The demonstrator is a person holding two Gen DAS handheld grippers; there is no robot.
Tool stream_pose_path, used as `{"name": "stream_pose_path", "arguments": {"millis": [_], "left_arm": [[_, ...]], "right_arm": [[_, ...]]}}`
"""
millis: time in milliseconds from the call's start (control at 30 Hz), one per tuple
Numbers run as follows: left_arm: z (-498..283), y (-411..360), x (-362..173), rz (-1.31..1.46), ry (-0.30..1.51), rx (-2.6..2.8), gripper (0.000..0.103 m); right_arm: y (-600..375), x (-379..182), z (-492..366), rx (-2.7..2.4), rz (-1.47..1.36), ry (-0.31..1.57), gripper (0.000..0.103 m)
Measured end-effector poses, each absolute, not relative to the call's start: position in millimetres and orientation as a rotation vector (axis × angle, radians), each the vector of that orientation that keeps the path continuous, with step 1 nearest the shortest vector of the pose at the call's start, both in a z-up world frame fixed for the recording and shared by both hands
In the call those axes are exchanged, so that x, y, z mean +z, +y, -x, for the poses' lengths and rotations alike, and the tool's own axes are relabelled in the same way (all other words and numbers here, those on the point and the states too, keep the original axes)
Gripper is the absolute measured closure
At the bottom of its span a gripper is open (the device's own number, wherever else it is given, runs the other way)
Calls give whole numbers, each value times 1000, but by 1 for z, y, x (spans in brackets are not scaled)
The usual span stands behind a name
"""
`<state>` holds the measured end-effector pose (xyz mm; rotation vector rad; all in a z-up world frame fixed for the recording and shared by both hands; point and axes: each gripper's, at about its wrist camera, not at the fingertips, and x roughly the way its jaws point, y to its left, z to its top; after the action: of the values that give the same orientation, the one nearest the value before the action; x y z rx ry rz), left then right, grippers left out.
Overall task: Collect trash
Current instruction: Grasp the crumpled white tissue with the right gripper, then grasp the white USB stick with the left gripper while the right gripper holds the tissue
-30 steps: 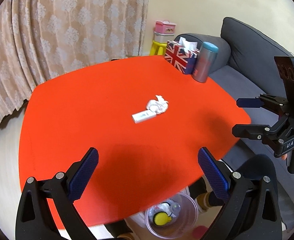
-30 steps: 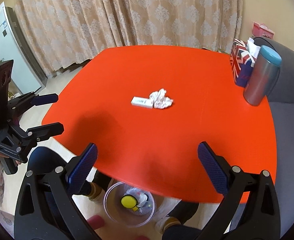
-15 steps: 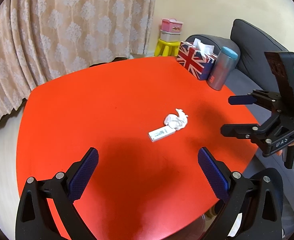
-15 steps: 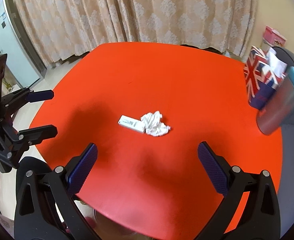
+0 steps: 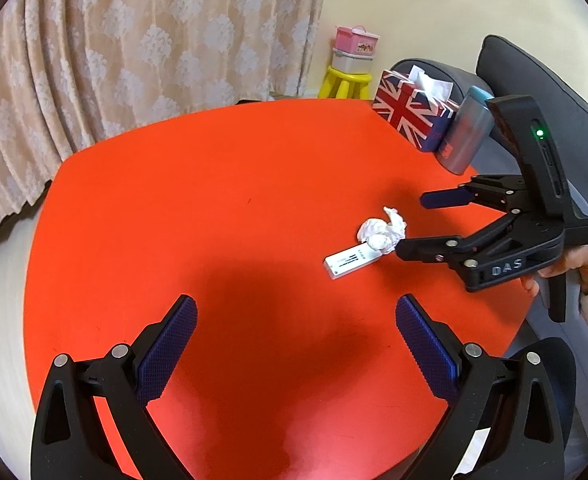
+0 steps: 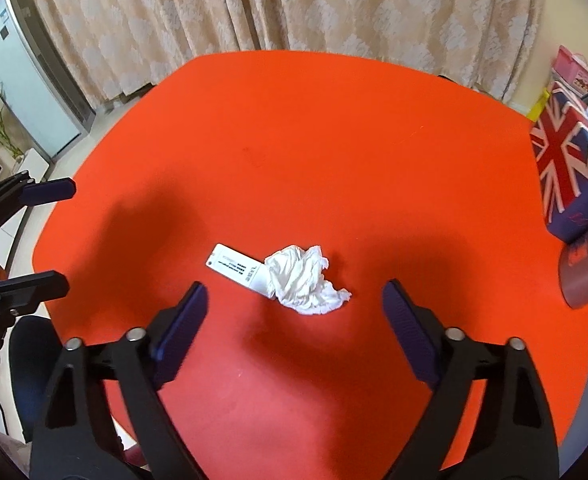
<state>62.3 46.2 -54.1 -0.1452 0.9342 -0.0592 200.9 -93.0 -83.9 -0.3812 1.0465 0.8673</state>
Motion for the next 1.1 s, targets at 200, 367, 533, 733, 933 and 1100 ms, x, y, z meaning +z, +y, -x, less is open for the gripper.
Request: {"name": "stream_pose_path", "arguments": {"millis": [200, 367, 533, 733, 933, 1100], "left_arm": [[-66, 47, -62, 154, 946, -63, 7], [-68, 45, -64, 154, 950, -70, 7], [-73, 40, -66, 150, 955, -72, 7], [-83, 27, -69, 142, 973, -59, 7], [-99, 14, -78, 157, 999, 9, 7], [-112, 2, -88, 184, 1007, 79, 7]], "right_arm": [[-84, -93, -206, 869, 407, 1059, 51], [-86, -95, -205, 865, 422, 1050, 87], [-91, -90, -203, 856, 406, 1036, 94], [-99, -75, -205, 833, 371, 1030, 94], [-110, -62, -205, 808, 346, 1019, 94], [-121, -58, -206, 794, 333, 1008, 94]]}}
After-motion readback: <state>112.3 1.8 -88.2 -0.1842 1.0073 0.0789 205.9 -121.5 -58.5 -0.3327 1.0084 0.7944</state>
